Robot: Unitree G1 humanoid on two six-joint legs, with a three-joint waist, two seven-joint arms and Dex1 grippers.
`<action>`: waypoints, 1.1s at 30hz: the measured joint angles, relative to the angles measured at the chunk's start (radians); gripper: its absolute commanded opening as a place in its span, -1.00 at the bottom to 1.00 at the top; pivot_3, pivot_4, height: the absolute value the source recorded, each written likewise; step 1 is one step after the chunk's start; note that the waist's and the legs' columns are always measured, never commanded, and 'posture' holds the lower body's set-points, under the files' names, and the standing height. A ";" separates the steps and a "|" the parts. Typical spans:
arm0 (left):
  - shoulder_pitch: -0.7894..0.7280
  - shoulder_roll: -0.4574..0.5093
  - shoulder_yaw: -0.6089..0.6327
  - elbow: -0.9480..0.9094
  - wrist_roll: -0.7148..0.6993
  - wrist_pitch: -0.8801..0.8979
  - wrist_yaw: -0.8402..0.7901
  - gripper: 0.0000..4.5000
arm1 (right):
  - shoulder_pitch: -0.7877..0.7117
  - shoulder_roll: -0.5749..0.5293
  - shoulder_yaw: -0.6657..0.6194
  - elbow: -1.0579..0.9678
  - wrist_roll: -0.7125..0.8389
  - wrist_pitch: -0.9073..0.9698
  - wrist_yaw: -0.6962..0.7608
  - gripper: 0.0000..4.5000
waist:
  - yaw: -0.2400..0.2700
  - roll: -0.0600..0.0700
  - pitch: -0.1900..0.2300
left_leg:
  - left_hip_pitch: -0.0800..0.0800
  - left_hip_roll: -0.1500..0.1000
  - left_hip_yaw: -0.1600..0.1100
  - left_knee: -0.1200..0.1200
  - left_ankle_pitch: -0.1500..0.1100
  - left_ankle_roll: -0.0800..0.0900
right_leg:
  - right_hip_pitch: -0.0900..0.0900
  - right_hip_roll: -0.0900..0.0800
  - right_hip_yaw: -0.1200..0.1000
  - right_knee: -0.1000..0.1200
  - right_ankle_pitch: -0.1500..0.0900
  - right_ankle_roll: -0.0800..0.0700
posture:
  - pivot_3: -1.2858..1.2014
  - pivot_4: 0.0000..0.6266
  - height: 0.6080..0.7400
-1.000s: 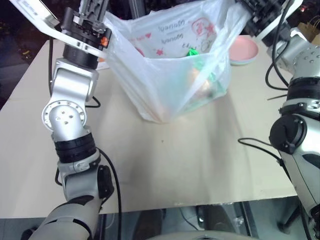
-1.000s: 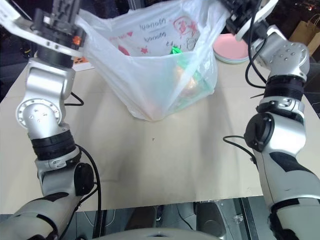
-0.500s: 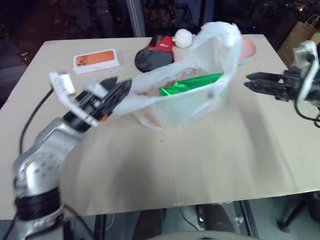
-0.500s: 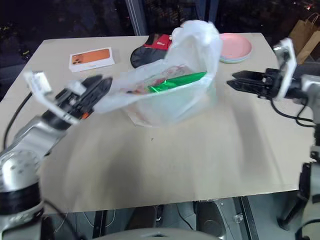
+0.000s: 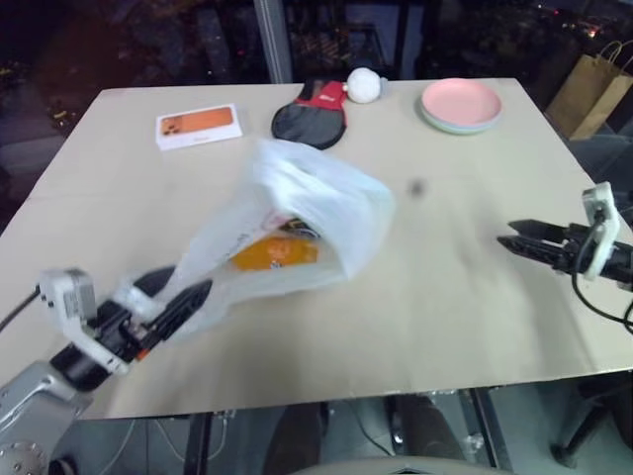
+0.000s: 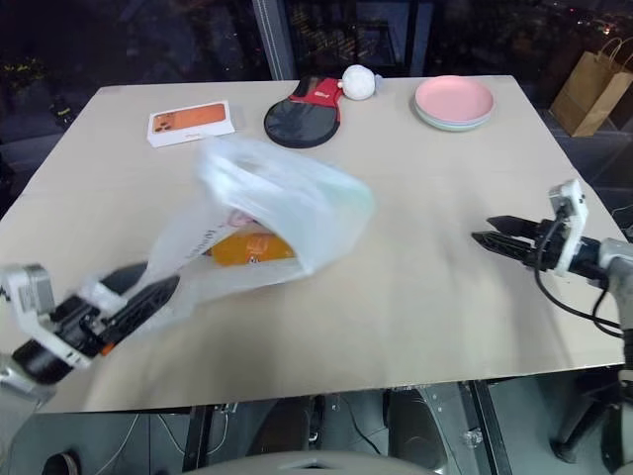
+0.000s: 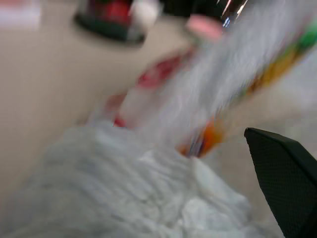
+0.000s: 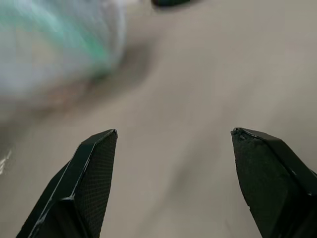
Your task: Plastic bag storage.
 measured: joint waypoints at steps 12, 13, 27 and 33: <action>-0.284 0.170 -0.107 -0.086 -0.588 0.128 0.234 0.98 | -0.051 0.060 0.010 -0.054 0.012 0.007 -0.099 0.65 | -0.005 0.000 0.000 | -0.005 -0.001 0.003 -0.006 -0.003 0.004 | -0.007 -0.001 0.006 -0.002 0.004 0.001 | 0.03 -0.52 1.00; -0.249 0.194 -0.081 -0.079 -0.614 0.145 0.226 0.98 | -0.049 0.060 0.009 -0.067 0.015 0.011 -0.102 0.65 | -0.005 0.000 0.000 | -0.005 -0.001 0.003 -0.006 -0.003 0.004 | -0.007 0.000 0.006 -0.002 0.004 0.000 | 0.03 -0.52 1.00; 0.058 0.367 0.248 -0.030 -0.813 0.338 0.112 0.98 | -0.011 0.064 0.007 -0.135 0.056 0.057 -0.140 0.65 | -0.004 0.001 0.000 | -0.004 0.001 0.005 -0.004 -0.003 0.004 | -0.007 0.000 0.006 0.000 0.002 -0.002 | 0.03 -0.52 1.00; 0.207 0.300 0.256 -0.093 -0.875 0.344 0.156 0.98 | -0.012 0.091 0.013 -0.160 0.059 0.065 -0.167 0.65 | 0.000 0.000 0.000 | -0.004 0.001 0.006 -0.005 -0.003 0.004 | -0.007 0.000 0.007 0.000 0.002 -0.002 | 0.03 -0.52 1.00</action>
